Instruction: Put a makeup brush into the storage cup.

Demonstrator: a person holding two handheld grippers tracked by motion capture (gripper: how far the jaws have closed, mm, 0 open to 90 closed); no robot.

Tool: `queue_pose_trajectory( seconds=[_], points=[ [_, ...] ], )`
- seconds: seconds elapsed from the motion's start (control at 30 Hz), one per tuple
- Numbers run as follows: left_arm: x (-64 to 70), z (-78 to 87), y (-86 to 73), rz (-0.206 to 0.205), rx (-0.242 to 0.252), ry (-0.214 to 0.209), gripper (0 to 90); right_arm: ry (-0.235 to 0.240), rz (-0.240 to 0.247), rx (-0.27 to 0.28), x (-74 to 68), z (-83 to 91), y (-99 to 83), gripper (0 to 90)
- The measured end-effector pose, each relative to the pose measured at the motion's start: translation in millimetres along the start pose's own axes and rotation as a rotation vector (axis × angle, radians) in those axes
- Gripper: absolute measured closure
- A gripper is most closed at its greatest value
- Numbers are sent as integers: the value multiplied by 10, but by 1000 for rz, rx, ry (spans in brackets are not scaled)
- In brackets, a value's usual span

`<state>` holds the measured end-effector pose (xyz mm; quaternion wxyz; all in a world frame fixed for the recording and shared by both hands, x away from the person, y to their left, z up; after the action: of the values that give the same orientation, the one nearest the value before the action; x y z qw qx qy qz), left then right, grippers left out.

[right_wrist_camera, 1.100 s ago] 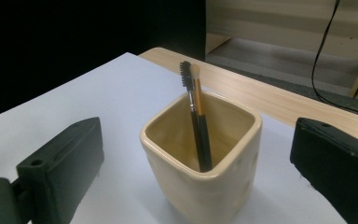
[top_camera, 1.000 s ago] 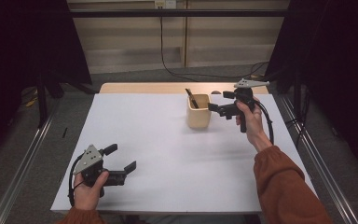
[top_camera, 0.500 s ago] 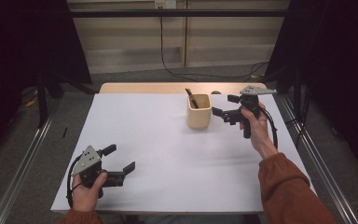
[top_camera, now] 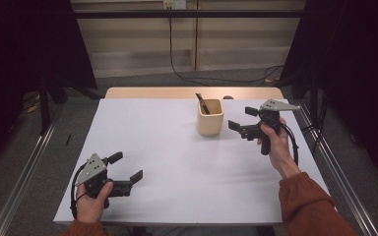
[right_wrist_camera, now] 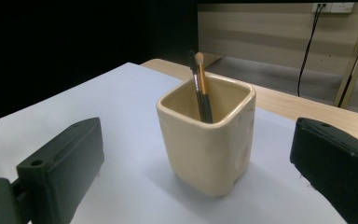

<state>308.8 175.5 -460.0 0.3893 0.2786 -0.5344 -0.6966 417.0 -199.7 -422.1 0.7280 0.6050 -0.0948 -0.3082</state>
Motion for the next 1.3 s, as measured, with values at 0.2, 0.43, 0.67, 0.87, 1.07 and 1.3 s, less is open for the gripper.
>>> queue_pose_trajectory(
  seconds=[0.2, 0.43, 0.67, 0.87, 1.07, 1.3],
  points=[
    [1, 5, 3, 5, 6, 3, 32, -12, -21, -4, -8, 102, -103, 23],
    [-9, 16, -1, -3, 1, 12, 32, -26, -35, -3, -31, 225, -220, 23],
    [-14, 23, 2, -2, 4, 16, 32, -34, -30, 9, -109, 377, -304, 23],
    [-14, 23, 7, 2, 7, 23, 32, -32, -19, 2, -221, 519, -383, 23],
    [-37, 51, 16, 2, 17, 39, 33, -41, -20, 2, -283, 650, -499, 27],
    [-27, 72, 16, 5, 18, 41, 32, -56, -32, 0, -348, 802, -650, 27]
  ],
)
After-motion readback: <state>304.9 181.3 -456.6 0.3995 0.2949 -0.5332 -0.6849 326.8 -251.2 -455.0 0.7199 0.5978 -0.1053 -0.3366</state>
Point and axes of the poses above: each handheld gripper's, and its own axes: z roughly backward along the jaws, y roughly out of its top, x roughly to its right, the point moved 8 cm from there along -z, roughly forward along the jaws, and after that the axes turned 15 degrees about y, right-handed, at the moved point
